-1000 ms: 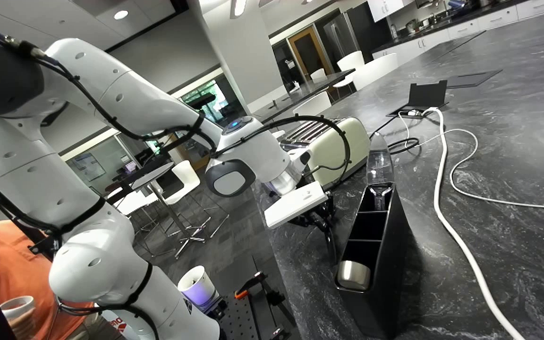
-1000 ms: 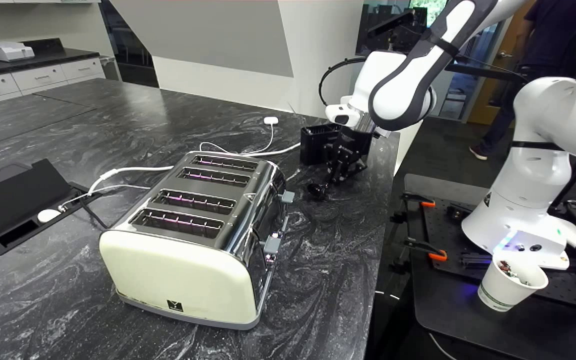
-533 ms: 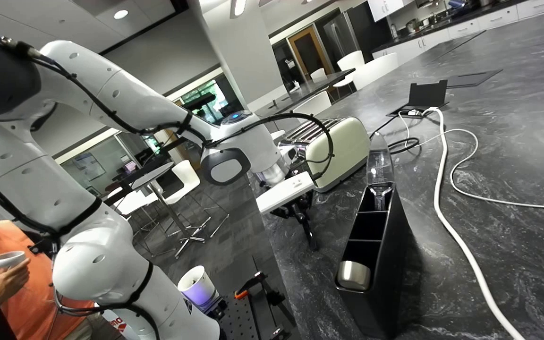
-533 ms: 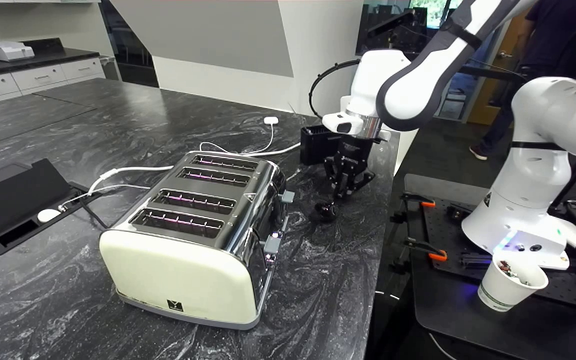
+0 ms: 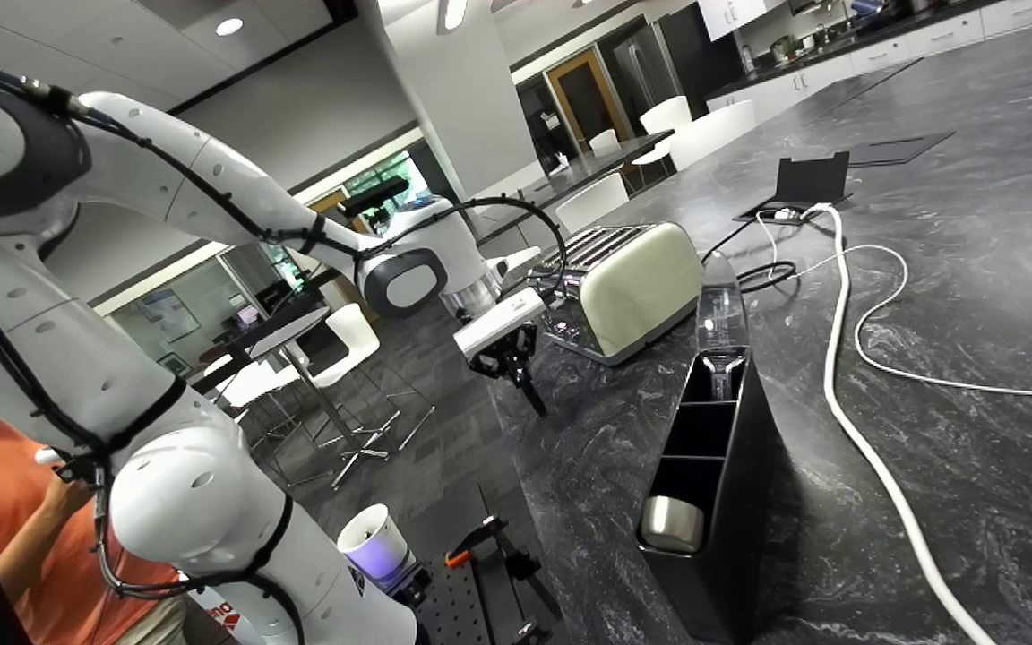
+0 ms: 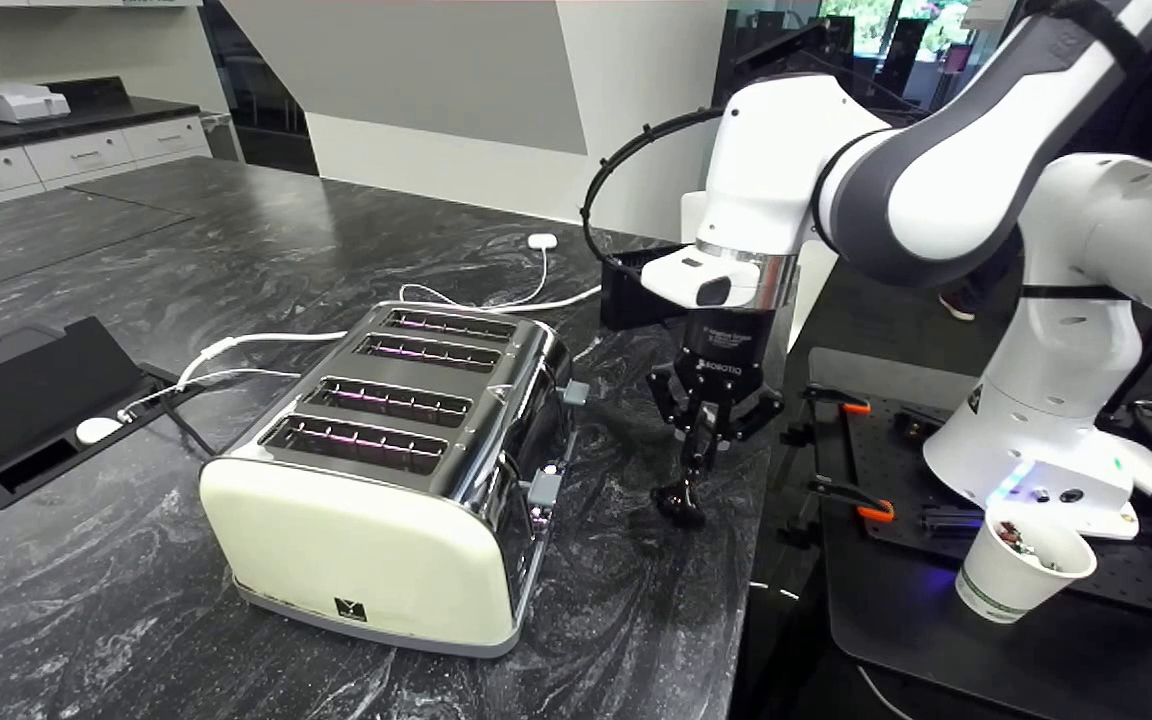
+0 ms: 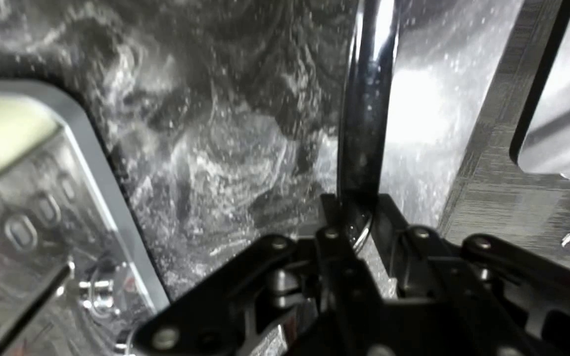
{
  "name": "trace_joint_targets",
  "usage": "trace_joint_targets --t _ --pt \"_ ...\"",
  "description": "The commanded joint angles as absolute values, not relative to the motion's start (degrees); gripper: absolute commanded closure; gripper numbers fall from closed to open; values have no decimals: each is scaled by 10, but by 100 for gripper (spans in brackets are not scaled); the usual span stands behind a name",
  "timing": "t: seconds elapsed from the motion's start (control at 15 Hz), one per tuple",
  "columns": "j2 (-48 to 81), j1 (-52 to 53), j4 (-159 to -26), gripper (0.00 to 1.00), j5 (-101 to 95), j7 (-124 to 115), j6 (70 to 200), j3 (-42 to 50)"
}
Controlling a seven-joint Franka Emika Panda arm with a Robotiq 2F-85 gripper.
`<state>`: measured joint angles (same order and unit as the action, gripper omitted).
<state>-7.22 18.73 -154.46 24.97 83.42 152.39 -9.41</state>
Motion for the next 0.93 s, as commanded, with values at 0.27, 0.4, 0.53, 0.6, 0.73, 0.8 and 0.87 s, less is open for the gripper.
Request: trace_joint_targets --t 0.27,0.4,0.53,0.6,0.73,0.8,0.87 --pt "11 192 -1462 95 151 657 1561 -149" --pt "41 190 -1440 95 73 567 1562 -155" --pt "66 195 -1410 95 29 507 1535 -161" --pt "76 196 -1398 95 18 489 1529 -167" --pt "93 196 -1380 95 -3 456 1527 -177" --pt "100 194 -1371 95 -3 448 1525 -184" --pt "107 193 -1361 95 -6 440 1522 -190"
